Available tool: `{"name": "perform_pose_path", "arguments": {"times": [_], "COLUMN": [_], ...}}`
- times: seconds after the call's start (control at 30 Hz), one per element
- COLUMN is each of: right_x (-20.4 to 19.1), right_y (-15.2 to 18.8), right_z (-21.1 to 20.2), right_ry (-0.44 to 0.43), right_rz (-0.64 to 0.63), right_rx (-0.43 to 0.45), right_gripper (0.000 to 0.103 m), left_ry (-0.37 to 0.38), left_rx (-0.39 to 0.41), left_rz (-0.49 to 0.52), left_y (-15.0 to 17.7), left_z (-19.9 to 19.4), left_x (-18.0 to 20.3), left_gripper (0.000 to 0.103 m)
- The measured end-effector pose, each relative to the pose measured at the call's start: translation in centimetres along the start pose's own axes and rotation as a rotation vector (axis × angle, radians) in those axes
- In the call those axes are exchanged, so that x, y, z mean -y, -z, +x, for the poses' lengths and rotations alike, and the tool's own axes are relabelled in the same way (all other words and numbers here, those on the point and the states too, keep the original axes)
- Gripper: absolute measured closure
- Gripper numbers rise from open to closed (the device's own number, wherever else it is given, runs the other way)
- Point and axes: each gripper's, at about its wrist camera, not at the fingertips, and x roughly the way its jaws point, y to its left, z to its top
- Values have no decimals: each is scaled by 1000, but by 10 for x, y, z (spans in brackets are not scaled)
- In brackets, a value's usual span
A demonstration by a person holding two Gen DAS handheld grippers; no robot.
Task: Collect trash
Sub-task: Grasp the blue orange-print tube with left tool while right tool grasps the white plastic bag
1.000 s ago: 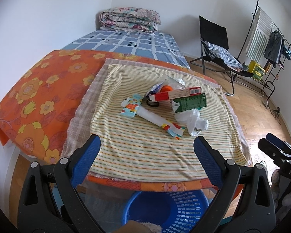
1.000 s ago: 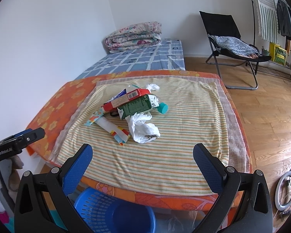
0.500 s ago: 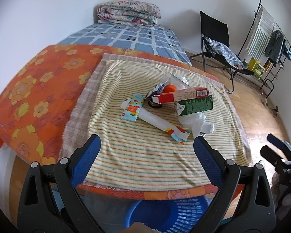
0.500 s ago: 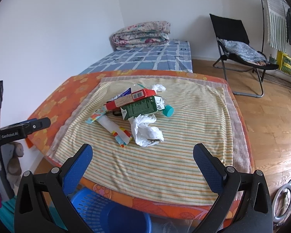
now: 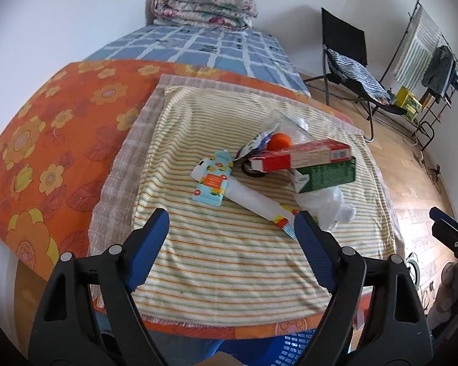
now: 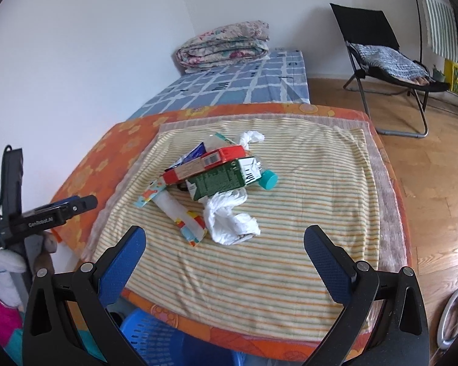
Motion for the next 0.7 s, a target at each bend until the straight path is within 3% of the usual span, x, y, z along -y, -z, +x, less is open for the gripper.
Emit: {"name": "perform_pose_path", "arguments": {"times": [0.13, 0.33, 0.6, 0.7], "right_x": [5, -12, -18, -19], "right_y": [-5, -7, -10, -10], "right_z": [17, 51, 71, 80], "right_ry": [-42, -46, -42, -28], "right_rz": [34, -56, -105, -120], "right_rx": [-32, -86, -105, -115], "right_gripper": [0, 1, 2, 2], "left_ry": [-3, -2, 25, 0], "left_rx": [-5, -25, -126, -141], "left_rz": [-35, -132, -58, -15], "left_y": [-10, -28, -30, -32], "left_z": [11, 35, 91, 108], "left_x": [-15, -42, -25, -17], "left_gripper": [19, 27, 39, 42]}}
